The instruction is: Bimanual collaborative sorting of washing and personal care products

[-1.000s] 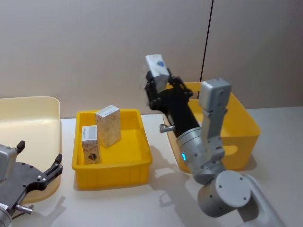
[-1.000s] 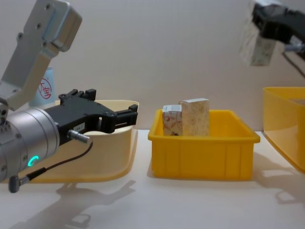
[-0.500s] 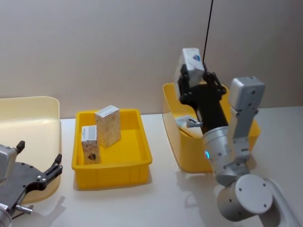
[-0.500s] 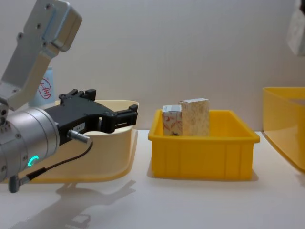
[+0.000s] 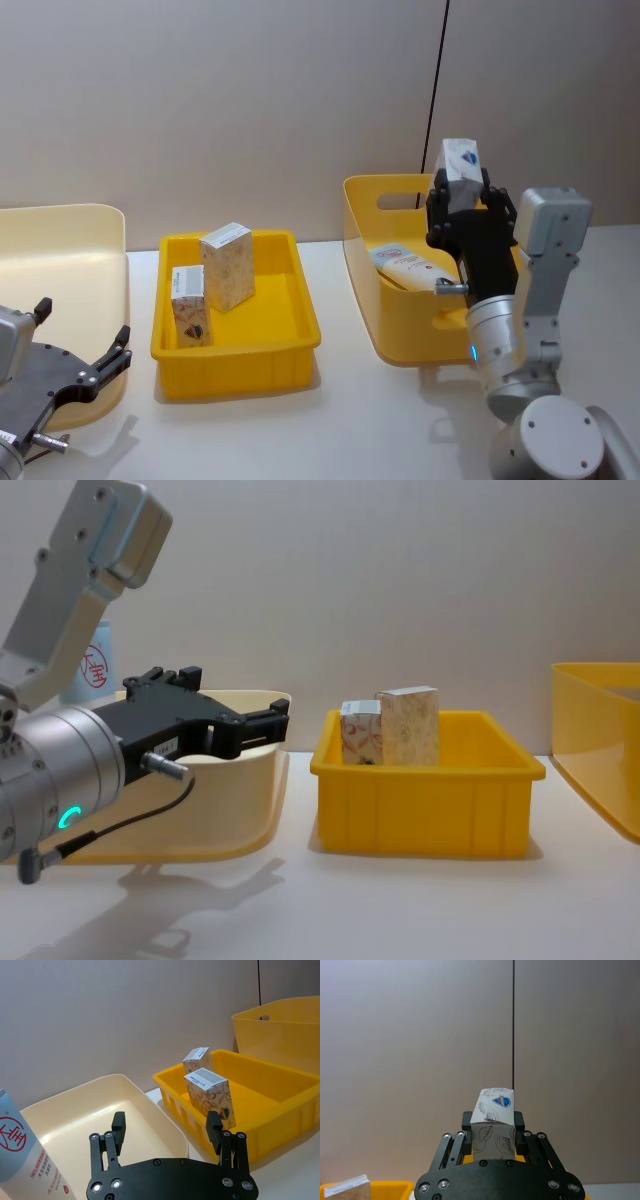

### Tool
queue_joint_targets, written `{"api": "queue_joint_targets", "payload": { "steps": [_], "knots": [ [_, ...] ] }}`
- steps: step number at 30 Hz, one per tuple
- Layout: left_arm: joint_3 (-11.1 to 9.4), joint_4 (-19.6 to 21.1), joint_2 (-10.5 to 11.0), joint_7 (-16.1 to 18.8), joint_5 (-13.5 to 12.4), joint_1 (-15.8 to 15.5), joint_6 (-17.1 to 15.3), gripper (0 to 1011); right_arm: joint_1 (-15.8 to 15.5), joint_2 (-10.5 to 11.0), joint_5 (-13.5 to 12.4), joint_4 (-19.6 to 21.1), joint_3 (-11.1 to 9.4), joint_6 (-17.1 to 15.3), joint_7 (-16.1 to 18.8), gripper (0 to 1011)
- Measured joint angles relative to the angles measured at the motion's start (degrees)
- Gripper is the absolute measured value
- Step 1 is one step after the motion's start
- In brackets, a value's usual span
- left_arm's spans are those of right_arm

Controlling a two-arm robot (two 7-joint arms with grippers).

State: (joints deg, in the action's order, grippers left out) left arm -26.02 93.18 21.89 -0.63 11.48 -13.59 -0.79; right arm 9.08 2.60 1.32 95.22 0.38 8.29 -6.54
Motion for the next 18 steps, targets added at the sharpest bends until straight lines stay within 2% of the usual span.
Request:
{"api": "queue_joint_targets", "payload": {
  "steps": [18],
  "knots": [
    [0.0, 0.0, 0.0, 0.0, 0.0, 0.0, 0.0, 1002, -0.3, -0.5, 2.3, -2.2, -2.1, -2.6, -1.8, 449]
  ]
}}
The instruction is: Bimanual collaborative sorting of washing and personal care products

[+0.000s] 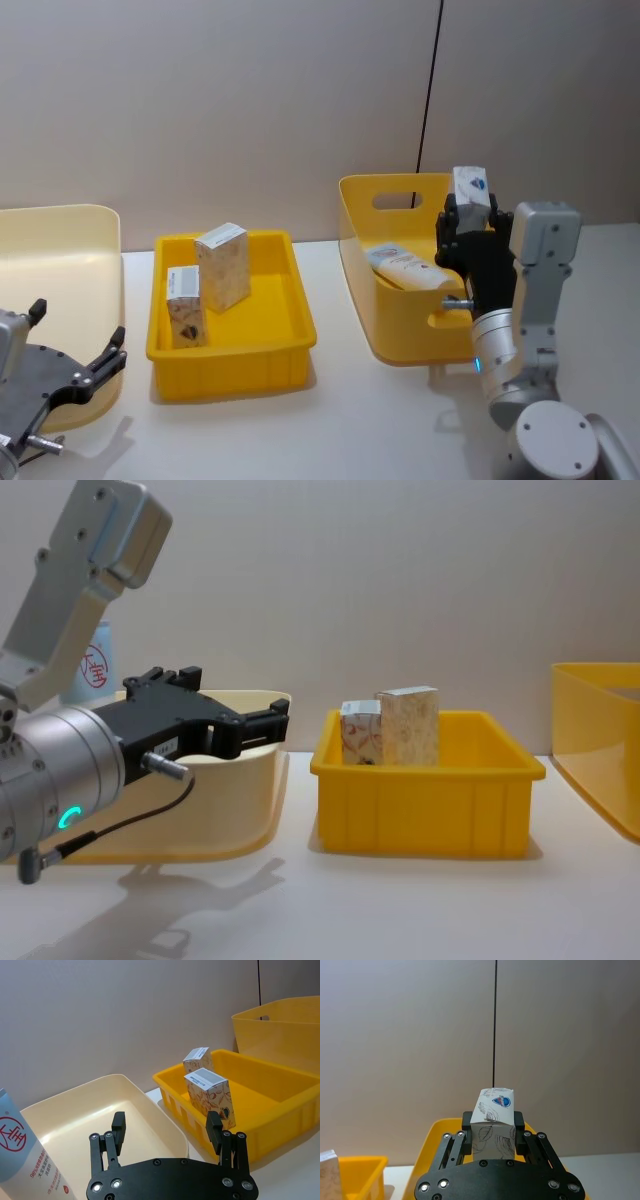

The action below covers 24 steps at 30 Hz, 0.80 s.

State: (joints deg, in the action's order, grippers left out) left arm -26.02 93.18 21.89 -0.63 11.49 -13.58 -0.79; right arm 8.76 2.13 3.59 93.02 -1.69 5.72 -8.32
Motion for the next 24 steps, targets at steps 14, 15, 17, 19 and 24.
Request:
{"api": "queue_joint_targets", "payload": {
  "steps": [14, 15, 17, 19, 24],
  "knots": [
    [0.0, 0.0, 0.0, 0.0, 0.0, 0.0, 0.0, 1001, 1.3, -1.1, 0.7, -3.1, -0.7, -3.5, -0.5, 449],
    [0.0, 0.0, 0.0, 0.0, 0.0, 0.0, 0.0, 1002, 1.4, -1.3, 0.8, -3.4, -0.7, -3.7, -0.5, 449],
    [0.0, 0.0, 0.0, 0.0, 0.0, 0.0, 0.0, 1002, 1.6, -1.4, 0.9, -3.7, -0.8, -4.1, -0.5, 454],
    [0.0, 0.0, 0.0, 0.0, 0.0, 0.0, 0.0, 1001, 1.7, -1.5, 0.9, -3.9, -0.8, -4.2, -0.5, 472],
    [0.0, 0.0, 0.0, 0.0, 0.0, 0.0, 0.0, 1002, 1.9, -1.7, 1.1, -4.5, -0.9, -4.7, -0.6, 641]
  ]
}}
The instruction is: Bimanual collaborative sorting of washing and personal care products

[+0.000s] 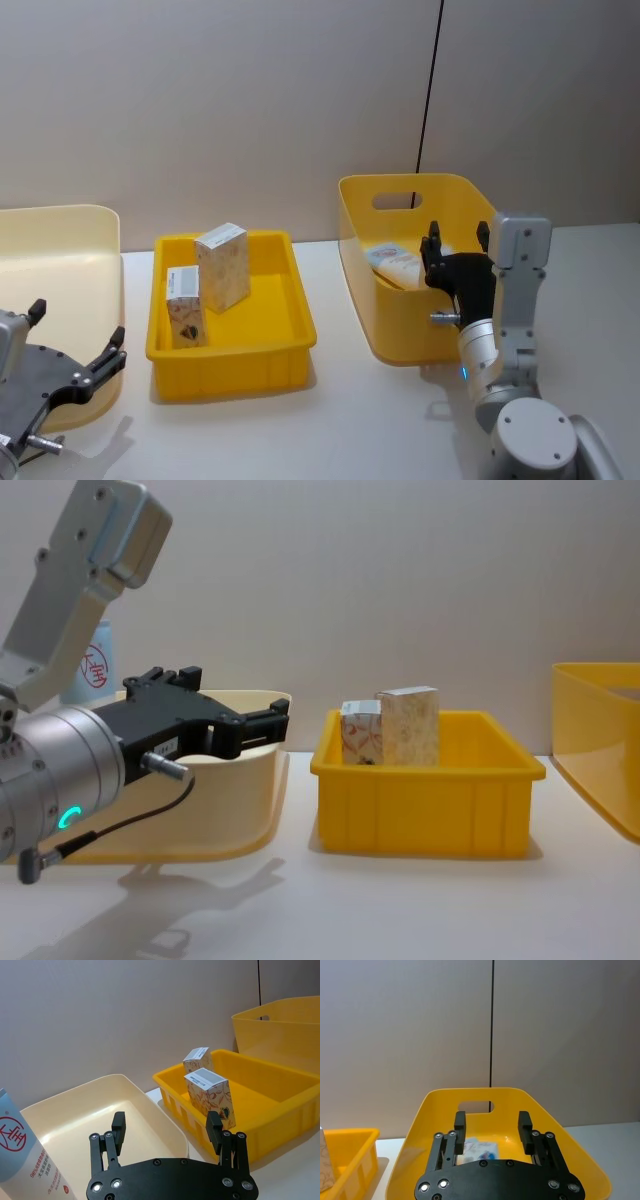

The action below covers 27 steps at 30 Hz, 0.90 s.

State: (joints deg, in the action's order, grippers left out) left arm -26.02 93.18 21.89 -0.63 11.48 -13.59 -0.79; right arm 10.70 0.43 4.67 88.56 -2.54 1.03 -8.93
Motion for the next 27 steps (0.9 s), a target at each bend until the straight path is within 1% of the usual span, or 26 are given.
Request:
{"api": "queue_joint_targets", "payload": {
  "steps": [1, 3, 5, 7, 12, 13, 17, 20, 27],
  "knots": [
    [0.0, 0.0, 0.0, 0.0, 0.0, 0.0, 0.0, 1002, 0.0, 0.0, 0.0, -0.1, 0.0, -0.1, 0.0, 653],
    [0.0, 0.0, 0.0, 0.0, 0.0, 0.0, 0.0, 1002, 0.1, -0.1, 0.1, -0.2, 0.0, -0.2, 0.0, 737],
    [0.0, 0.0, 0.0, 0.0, 0.0, 0.0, 0.0, 1002, 0.2, -0.1, 0.1, -0.3, 0.0, -0.3, 0.0, 777],
    [0.0, 0.0, 0.0, 0.0, 0.0, 0.0, 0.0, 1002, 0.2, -0.2, 0.1, -0.4, -0.1, -0.4, 0.0, 854],
    [0.0, 0.0, 0.0, 0.0, 0.0, 0.0, 0.0, 1002, 0.3, -0.3, 0.2, -0.6, -0.1, -0.6, -0.1, 949],
    [0.0, 0.0, 0.0, 0.0, 0.0, 0.0, 0.0, 1002, 0.3, -0.3, 0.2, -0.7, -0.1, -0.6, -0.1, 992],
    [0.0, 0.0, 0.0, 0.0, 0.0, 0.0, 0.0, 1002, 0.3, -0.3, 0.2, -0.7, -0.1, -0.5, -0.1, 1001],
    [0.0, 0.0, 0.0, 0.0, 0.0, 0.0, 0.0, 1002, 0.3, -0.3, 0.2, -0.7, -0.1, 0.2, 0.2, 1000],
    [0.0, 0.0, 0.0, 0.0, 0.0, 0.0, 0.0, 1002, 0.2, -0.1, -1.0, -0.4, -0.2, 3.3, 2.2, 1001]
  ]
}}
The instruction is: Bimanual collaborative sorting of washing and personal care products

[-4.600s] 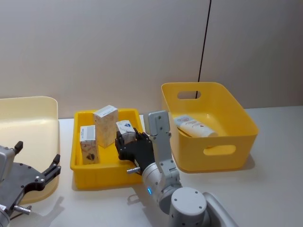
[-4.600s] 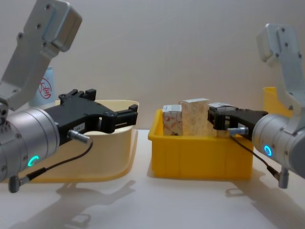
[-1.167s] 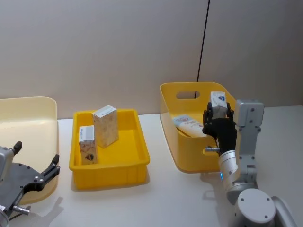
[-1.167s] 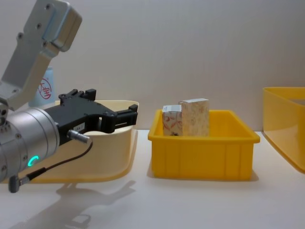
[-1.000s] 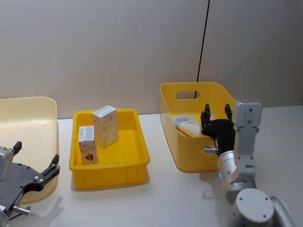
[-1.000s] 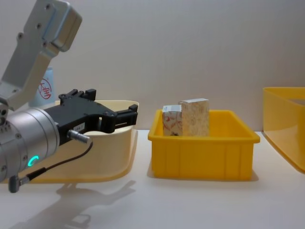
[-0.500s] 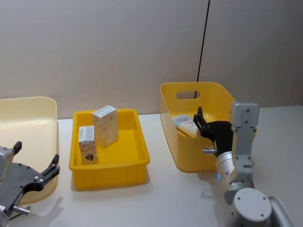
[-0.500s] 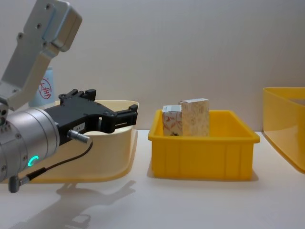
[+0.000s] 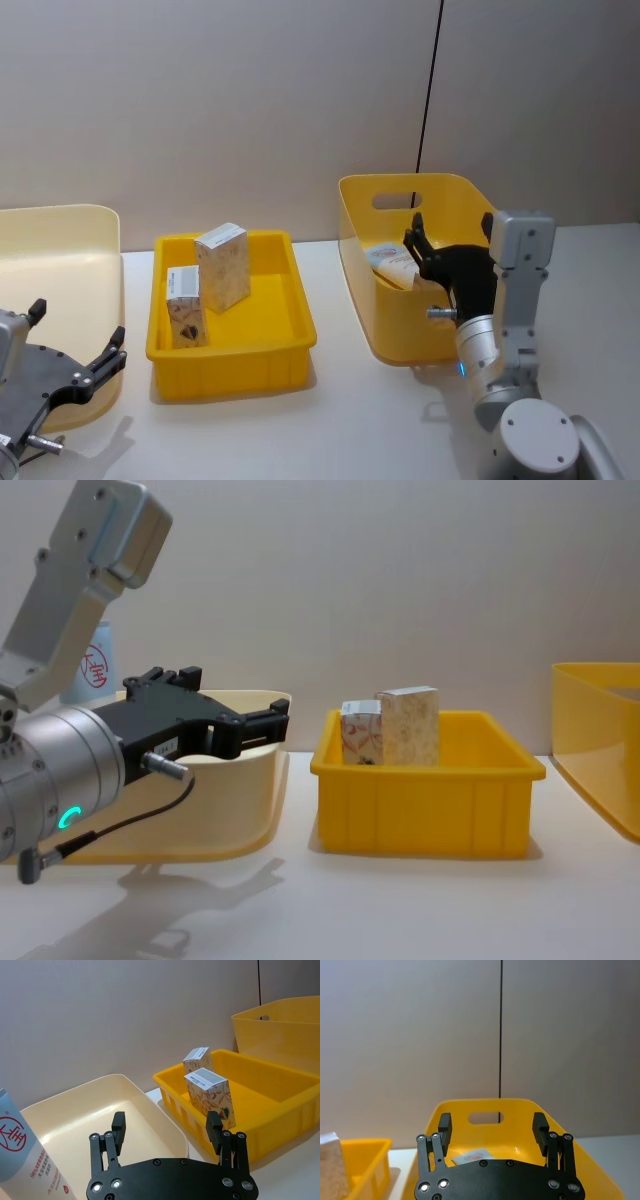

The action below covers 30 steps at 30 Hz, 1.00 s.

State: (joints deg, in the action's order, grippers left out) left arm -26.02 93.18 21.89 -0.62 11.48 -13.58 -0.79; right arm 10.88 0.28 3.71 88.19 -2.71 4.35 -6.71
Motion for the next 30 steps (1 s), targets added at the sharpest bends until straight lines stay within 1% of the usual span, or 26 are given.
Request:
{"api": "queue_joint_targets", "payload": {
  "steps": [3, 7, 8, 10, 13, 19, 21, 25, 30],
  "knots": [
    [0.0, 0.0, 0.0, 0.0, 0.0, 0.0, 0.0, 1002, -0.1, 0.2, -0.9, 0.4, 0.0, 1.6, 1.3, 1001],
    [0.0, 0.0, 0.0, 0.0, 0.0, 0.0, 0.0, 1002, -0.2, 0.6, -2.7, 1.0, 0.0, 4.1, 3.9, 1001],
    [0.0, 0.0, 0.0, 0.0, 0.0, 0.0, 0.0, 1002, -0.2, 0.6, -2.7, 1.0, 0.0, 4.1, 3.9, 1001],
    [0.0, 0.0, 0.0, 0.0, 0.0, 0.0, 0.0, 1002, -0.2, 0.9, -4.2, 1.5, 0.2, 5.9, 6.0, 1001],
    [0.0, 0.0, 0.0, 0.0, 0.0, 0.0, 0.0, 1002, -0.3, 1.1, -5.5, 2.1, 0.3, 7.3, 7.7, 1001],
    [0.0, 0.0, 0.0, 0.0, 0.0, 0.0, 0.0, 1002, -0.5, 1.3, -5.7, 2.2, 0.5, 7.2, 7.7, 1001],
    [0.0, 0.0, 0.0, 0.0, 0.0, 0.0, 0.0, 1002, -0.7, 1.7, -6.0, 2.4, 0.9, 6.9, 7.7, 1001],
    [0.0, 0.0, 0.0, 0.0, 0.0, 0.0, 0.0, 1002, -1.4, 2.9, -7.0, 3.2, 1.9, 6.0, 7.9, 1001],
    [0.0, 0.0, 0.0, 0.0, 0.0, 0.0, 0.0, 1002, -3.1, 5.5, -9.1, 4.8, 4.1, 4.0, 8.3, 1001]
  ]
}}
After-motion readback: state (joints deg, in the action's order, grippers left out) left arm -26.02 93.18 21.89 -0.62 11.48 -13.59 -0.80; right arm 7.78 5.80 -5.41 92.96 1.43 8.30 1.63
